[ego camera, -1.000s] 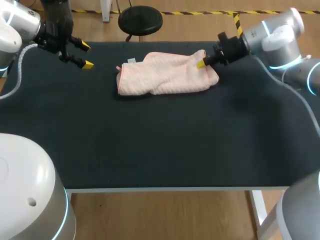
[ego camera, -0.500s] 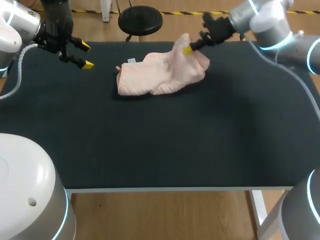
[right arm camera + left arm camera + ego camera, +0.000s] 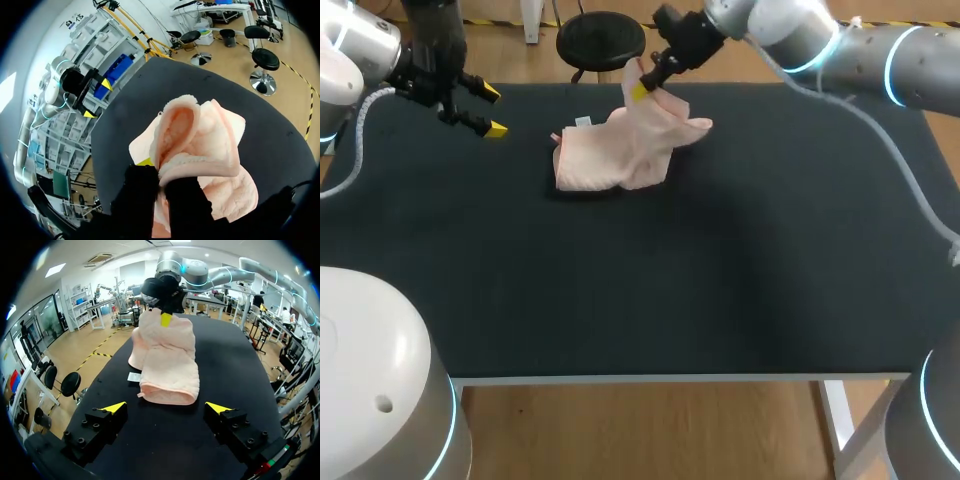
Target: Fold the towel
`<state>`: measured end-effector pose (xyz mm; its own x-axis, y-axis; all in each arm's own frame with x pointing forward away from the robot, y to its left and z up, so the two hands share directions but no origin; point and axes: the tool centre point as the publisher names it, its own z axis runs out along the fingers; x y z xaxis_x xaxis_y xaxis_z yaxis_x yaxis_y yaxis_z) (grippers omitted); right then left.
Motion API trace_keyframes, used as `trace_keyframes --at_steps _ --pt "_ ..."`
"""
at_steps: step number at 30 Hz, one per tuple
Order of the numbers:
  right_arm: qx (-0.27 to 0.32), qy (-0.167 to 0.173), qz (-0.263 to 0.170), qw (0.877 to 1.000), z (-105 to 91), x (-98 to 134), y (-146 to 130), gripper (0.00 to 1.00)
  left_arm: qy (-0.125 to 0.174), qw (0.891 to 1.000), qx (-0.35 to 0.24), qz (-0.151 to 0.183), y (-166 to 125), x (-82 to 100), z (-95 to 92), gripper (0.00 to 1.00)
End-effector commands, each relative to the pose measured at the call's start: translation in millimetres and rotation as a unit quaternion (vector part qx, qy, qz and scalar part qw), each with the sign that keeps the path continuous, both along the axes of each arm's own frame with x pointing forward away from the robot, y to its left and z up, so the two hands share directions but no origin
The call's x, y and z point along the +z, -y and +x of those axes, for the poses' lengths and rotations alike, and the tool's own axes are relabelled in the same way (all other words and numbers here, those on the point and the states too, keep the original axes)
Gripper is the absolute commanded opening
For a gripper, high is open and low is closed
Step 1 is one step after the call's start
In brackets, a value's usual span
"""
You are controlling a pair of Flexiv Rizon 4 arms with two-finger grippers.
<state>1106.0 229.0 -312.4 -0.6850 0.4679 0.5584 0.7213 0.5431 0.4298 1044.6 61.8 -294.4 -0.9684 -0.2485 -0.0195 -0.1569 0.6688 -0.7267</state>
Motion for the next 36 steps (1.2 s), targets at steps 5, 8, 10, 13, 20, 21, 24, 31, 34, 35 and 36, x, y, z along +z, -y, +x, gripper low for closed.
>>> trace_keyframes --at_steps 5,8,10,13,20,21,24,31,34,35,36 --pt "0.018 -0.015 0.005 1.000 11.8 -4 -14 0.00 0.002 1.000 0.000 -0.001 0 -1.2 -0.2 1.00" --pt "0.028 -0.019 0.005 0.999 8.7 -8 -19 0.00 0.002 1.000 0.000 -0.001 0 -1.2 -0.2 1.00" --pt "0.037 -0.026 0.001 0.999 5.5 -13 -21 0.00 0.002 1.000 0.000 -0.001 0 -1.2 -0.2 1.00" --pt "0.053 -0.033 -0.004 0.998 1.8 -20 -26 0.00 0.002 1.000 0.000 -0.001 0 -1.2 -0.2 1.00" --pt "0.098 -0.049 0.004 0.994 -4.6 -35 -48 0.00 0.002 1.000 0.000 -0.001 0 -1.2 -0.2 1.00" --pt "0.107 -0.052 0.006 0.993 -7.0 -35 -53 0.00 0.002 1.000 0.000 -0.001 0 -1.2 -0.2 1.00" --pt "0.133 -0.058 0.011 0.989 -13.9 -38 -65 0.00 0.002 1.000 0.000 -0.001 0 -1.2 -0.2 1.00" --pt "0.194 -0.074 0.014 0.978 -29.4 -48 -85 1.00 0.002 1.000 0.000 -0.001 0 -1.2 -0.2 1.00" --pt "0.205 -0.068 0.022 0.976 -32.6 -48 -85 1.00 0.002 1.000 0.000 -0.001 0 -1.2 -0.2 1.00" --pt "0.211 -0.062 0.023 0.975 -33.0 -48 -85 1.00 0.002 1.000 0.000 -0.001 0 -1.2 -0.2 1.00" --pt "0.207 -0.059 0.027 0.976 -34.3 -47 -85 1.00 0.002 1.000 0.000 -0.001 0 -1.2 -0.2 1.00"
